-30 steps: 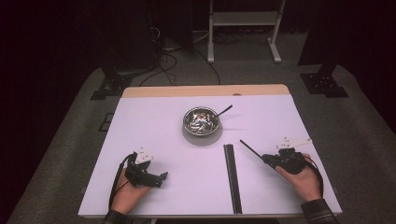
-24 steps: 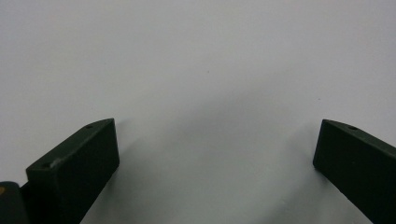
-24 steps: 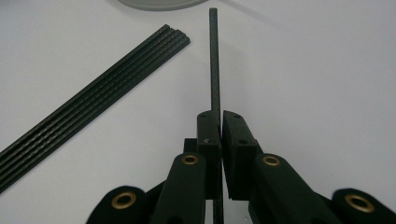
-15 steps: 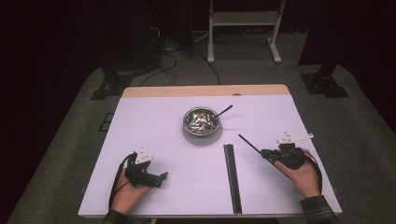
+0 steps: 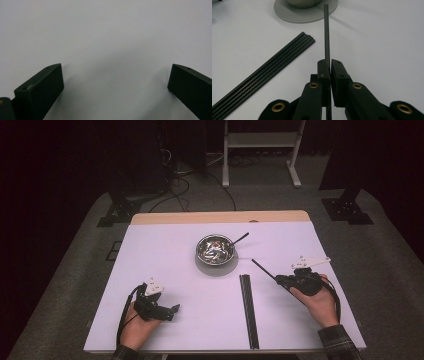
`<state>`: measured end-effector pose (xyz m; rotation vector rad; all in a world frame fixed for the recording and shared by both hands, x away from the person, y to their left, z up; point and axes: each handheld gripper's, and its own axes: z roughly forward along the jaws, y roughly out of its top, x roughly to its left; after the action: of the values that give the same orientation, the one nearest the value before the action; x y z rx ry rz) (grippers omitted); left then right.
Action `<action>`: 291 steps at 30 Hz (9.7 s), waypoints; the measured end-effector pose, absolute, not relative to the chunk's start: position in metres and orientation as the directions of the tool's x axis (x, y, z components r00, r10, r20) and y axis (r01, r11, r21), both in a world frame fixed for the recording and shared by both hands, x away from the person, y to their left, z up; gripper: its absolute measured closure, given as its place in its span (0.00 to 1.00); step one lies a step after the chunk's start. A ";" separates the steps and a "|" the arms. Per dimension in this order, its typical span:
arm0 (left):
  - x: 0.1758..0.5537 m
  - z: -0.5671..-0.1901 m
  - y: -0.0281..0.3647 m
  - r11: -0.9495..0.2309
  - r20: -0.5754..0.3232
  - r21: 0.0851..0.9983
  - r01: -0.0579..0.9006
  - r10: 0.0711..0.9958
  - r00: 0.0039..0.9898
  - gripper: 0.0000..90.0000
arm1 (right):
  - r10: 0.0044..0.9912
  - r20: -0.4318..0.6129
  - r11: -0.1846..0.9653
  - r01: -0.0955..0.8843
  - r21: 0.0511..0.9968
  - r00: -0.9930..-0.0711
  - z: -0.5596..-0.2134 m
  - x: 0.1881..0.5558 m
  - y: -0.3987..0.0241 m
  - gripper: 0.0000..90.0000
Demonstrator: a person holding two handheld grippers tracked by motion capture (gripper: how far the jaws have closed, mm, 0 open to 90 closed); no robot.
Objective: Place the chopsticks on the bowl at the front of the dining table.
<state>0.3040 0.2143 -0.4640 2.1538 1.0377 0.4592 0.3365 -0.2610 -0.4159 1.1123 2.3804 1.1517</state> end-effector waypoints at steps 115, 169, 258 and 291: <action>0.304 -0.464 0.215 -0.441 0.018 0.718 0.538 0.785 0.619 0.00 | 0.715 0.096 0.396 0.513 0.761 -0.693 -0.369 0.448 -0.159 0.95; 0.304 -0.464 0.215 -0.440 0.017 0.718 0.539 0.785 0.619 0.00 | 0.725 0.096 0.426 0.555 0.715 -0.682 -0.394 0.498 -0.104 0.95; 0.304 -0.464 0.215 -0.442 0.018 0.716 0.540 0.785 0.619 0.00 | 0.759 0.072 0.368 0.518 0.772 -0.647 -0.366 0.405 -0.201 0.54; 0.304 -0.464 0.215 -0.444 0.019 0.715 0.540 0.784 0.620 0.00 | 0.803 0.072 0.345 0.559 0.754 -0.592 -0.409 0.365 -0.240 0.47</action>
<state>0.3039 0.2147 -0.4640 2.1576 1.0341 0.4592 0.3650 -0.2405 -0.4089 1.2104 2.3018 1.1014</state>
